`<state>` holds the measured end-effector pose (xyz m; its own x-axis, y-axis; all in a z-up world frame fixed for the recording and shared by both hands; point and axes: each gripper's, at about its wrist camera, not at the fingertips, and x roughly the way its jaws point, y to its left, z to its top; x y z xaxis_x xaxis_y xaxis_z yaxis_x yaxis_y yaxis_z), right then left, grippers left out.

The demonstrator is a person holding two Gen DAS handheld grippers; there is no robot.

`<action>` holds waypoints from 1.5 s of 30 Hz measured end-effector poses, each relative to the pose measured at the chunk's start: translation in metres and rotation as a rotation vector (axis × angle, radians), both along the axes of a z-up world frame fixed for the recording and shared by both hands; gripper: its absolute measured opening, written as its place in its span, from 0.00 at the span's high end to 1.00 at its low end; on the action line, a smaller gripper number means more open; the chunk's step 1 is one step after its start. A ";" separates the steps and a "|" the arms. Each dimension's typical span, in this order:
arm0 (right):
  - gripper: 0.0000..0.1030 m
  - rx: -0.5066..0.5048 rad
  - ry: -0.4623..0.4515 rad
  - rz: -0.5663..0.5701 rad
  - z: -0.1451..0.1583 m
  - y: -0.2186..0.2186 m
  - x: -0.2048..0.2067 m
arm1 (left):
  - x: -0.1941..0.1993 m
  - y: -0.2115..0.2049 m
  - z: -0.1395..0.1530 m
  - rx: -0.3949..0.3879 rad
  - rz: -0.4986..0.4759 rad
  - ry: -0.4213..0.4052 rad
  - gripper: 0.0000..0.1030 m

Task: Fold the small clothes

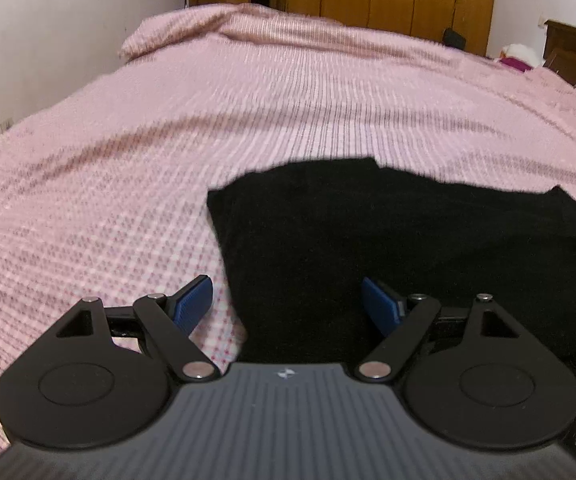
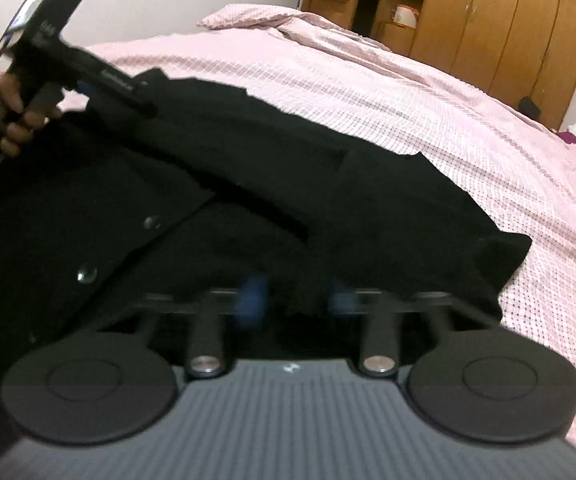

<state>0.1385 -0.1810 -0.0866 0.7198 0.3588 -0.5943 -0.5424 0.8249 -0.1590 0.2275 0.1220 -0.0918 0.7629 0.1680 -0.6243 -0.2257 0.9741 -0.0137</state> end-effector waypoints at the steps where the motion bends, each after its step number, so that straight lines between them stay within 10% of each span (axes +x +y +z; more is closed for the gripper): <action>1: 0.93 0.021 -0.013 -0.016 0.007 -0.005 0.003 | -0.001 0.000 0.002 0.008 -0.005 -0.022 0.17; 10: 0.94 0.143 -0.150 -0.218 0.068 -0.064 0.071 | 0.027 0.006 0.006 0.049 0.010 -0.068 0.17; 19: 0.95 0.107 -0.003 -0.480 0.006 -0.115 0.149 | 0.048 0.019 -0.019 0.048 0.076 -0.029 0.15; 25: 0.91 0.412 0.004 -0.552 0.015 -0.149 0.127 | 0.047 0.020 -0.020 0.055 0.064 -0.036 0.15; 27: 0.71 0.471 0.034 -0.510 0.025 -0.153 0.127 | 0.047 0.019 -0.021 0.057 0.067 -0.038 0.14; 28: 0.47 0.482 0.059 -0.474 0.028 -0.152 0.128 | 0.047 0.019 -0.020 0.059 0.069 -0.039 0.14; 36: 0.52 0.287 0.087 -0.166 0.033 -0.082 0.112 | 0.048 0.020 -0.020 0.067 0.067 -0.025 0.11; 40: 0.50 0.037 0.045 -0.328 -0.008 -0.067 0.129 | 0.052 0.022 -0.023 0.071 0.063 -0.016 0.07; 45: 0.45 0.154 0.048 -0.437 -0.002 -0.078 0.125 | 0.051 0.025 -0.018 0.071 0.052 0.008 0.06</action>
